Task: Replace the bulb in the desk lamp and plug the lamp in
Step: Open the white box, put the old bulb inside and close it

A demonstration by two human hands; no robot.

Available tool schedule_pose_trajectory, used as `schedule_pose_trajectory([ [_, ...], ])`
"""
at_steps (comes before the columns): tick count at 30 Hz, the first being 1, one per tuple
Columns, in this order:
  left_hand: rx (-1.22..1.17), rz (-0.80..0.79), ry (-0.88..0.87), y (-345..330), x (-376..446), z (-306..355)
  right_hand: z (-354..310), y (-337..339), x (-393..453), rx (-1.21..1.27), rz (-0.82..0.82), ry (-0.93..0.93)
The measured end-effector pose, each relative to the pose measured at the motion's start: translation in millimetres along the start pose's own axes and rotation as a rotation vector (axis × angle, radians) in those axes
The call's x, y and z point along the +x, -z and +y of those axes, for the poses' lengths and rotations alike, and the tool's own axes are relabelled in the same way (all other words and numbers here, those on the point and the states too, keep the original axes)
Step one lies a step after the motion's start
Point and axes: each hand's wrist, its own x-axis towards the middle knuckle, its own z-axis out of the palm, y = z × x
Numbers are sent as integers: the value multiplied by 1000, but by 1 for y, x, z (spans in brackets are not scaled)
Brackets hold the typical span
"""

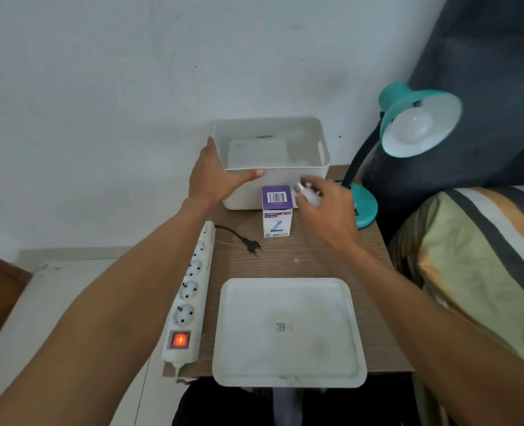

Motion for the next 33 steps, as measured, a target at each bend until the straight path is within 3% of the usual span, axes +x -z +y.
schedule_pose_trajectory([
  [6, -40, 33, -39, 0, 0, 1, -61, -2, 74, 142, 106, 84],
  [14, -52, 52, -25, -3, 4, -3, -56, -56, 123, 43, -62, -15],
  [22, -58, 54, -13, -6, 3, -5, -47, -68, 125, -158, -191, -75],
  [33, 68, -145, 31, 8, 7, -1, -56, -47, 118, -259, -226, -87],
])
